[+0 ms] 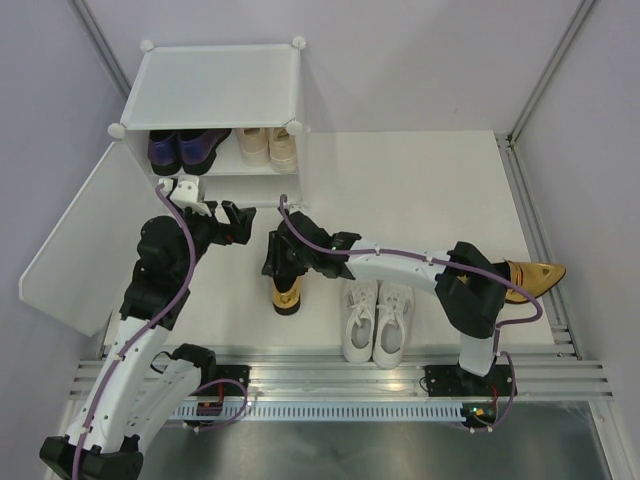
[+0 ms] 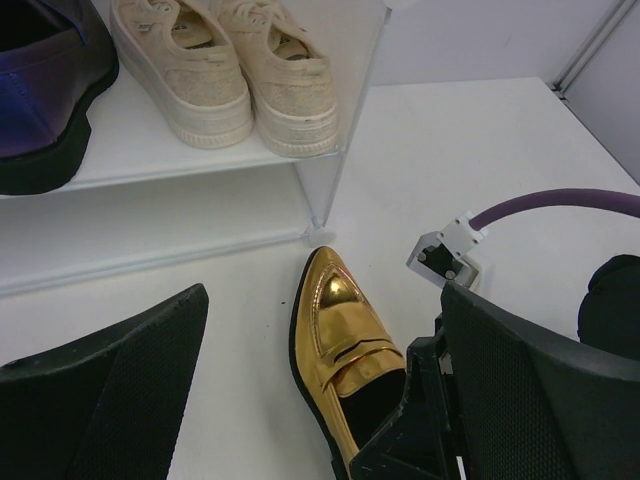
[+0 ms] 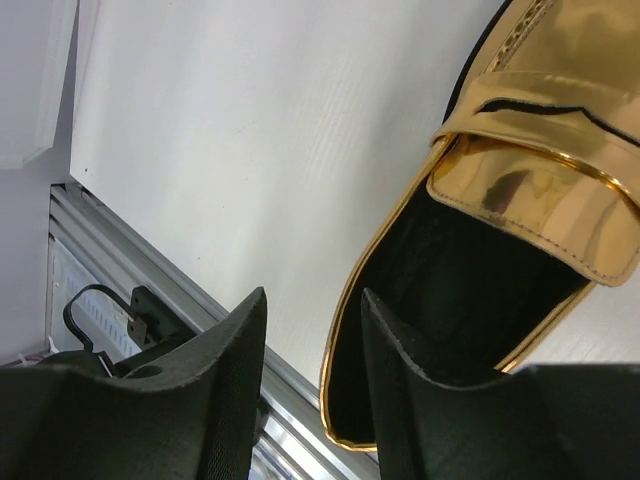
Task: Place and organize the shoes in the shoe cabinet
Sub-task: Place the shoe at the center of the board, then pick up the shoe from the center of the board.
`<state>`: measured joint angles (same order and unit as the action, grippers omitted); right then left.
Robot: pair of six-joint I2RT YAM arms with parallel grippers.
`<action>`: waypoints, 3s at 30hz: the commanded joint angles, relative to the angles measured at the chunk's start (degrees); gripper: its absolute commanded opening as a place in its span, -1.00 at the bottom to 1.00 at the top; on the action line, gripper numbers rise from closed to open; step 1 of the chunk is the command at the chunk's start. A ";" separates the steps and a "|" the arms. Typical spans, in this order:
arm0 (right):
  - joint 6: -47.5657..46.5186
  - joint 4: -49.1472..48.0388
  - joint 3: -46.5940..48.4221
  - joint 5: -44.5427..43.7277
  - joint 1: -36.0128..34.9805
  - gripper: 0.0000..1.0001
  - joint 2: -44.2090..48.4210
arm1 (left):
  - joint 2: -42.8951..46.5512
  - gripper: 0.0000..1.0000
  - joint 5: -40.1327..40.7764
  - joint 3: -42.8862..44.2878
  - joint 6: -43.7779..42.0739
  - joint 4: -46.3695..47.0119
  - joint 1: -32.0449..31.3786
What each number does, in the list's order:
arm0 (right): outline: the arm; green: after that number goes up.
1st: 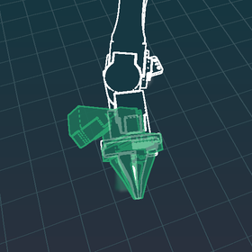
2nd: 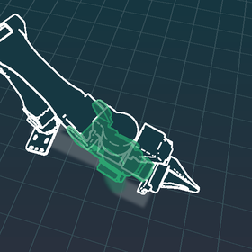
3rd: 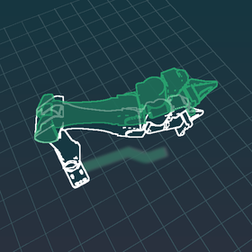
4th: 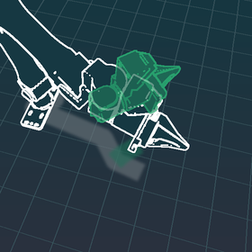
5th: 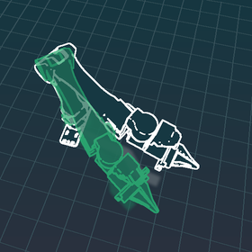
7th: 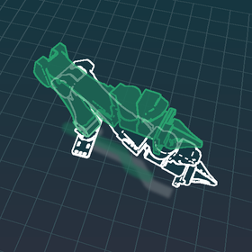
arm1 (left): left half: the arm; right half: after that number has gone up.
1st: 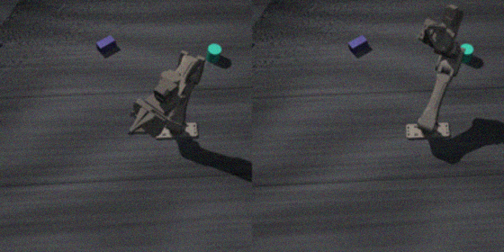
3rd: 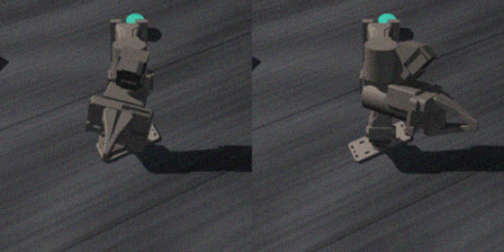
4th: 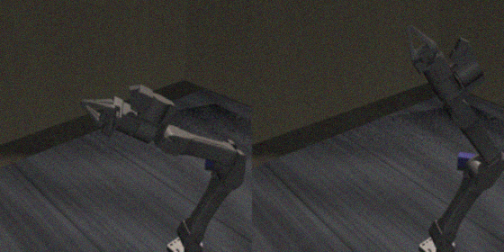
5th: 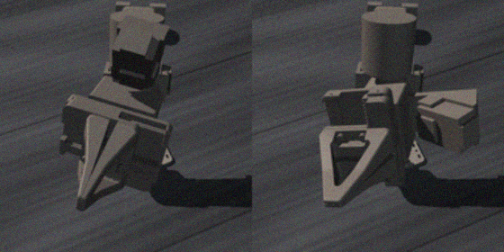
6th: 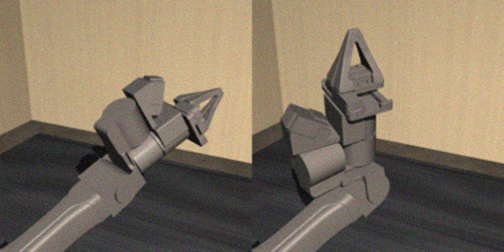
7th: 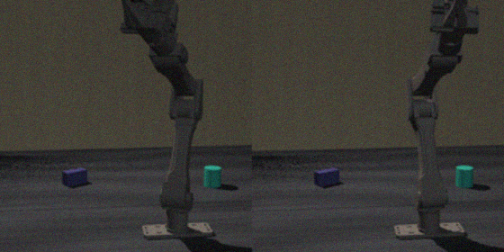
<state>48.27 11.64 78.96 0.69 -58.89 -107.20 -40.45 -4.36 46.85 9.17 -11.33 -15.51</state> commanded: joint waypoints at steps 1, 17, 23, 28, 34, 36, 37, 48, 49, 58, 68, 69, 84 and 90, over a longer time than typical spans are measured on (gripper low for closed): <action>-0.28 -2.06 0.50 0.72 0.45 -0.04 2.08 | 0.37 0.99 1.02 0.08 -0.29 2.10 -0.14; -7.66 0.05 -21.12 -3.06 16.16 -0.01 29.49 | -2.35 0.99 -2.92 0.43 -0.47 1.58 -0.14; -9.78 4.61 -28.23 -12.36 20.66 0.59 38.45 | -8.92 0.99 -8.64 3.32 -0.03 -2.97 -0.57; -10.74 7.08 -31.31 -16.33 22.68 0.78 41.54 | -17.03 0.99 -13.30 7.64 0.15 -8.62 -4.43; -11.88 6.65 -34.13 -19.15 24.18 0.87 43.74 | -17.65 0.99 -9.88 6.24 0.93 -13.53 -8.39; -12.93 6.38 -34.40 -19.06 24.70 0.90 43.39 | -17.74 0.99 -7.87 4.22 2.94 -14.24 -9.71; -13.37 6.12 -34.57 -19.06 24.97 0.92 43.21 | -17.74 0.99 -6.99 3.52 4.00 -14.59 -10.24; -16.54 3.83 -36.33 -15.46 29.45 0.96 43.21 | -22.48 0.99 -2.15 -2.20 11.22 -13.98 -18.94; -16.63 3.74 -36.42 -14.85 29.80 0.96 42.95 | -22.92 0.99 -1.97 -2.38 11.31 -13.81 -19.21; -16.63 1.63 -38.18 -12.64 31.82 0.96 42.95 | -28.28 0.99 3.83 -3.00 10.78 -15.12 -21.93; -17.07 0.40 -39.05 -11.41 32.35 0.96 42.25 | -31.62 0.87 7.17 -2.38 10.35 -15.12 -23.69; -17.16 0.40 -39.06 -11.41 32.35 0.96 42.16 | -31.97 0.81 7.17 -2.20 10.43 -15.12 -23.87; -17.16 -0.56 -39.85 -10.36 32.53 0.93 42.60 | -36.02 -0.95 5.68 2.18 8.76 -17.84 -24.48; -17.33 -0.92 -40.02 -9.65 32.61 0.93 42.77 | -35.67 -0.95 10.15 7.46 6.74 -23.82 -24.48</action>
<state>31.64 12.80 39.44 -9.76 -26.63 -65.25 -76.73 1.63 49.41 18.09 -31.77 -40.03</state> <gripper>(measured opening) 0.966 0.041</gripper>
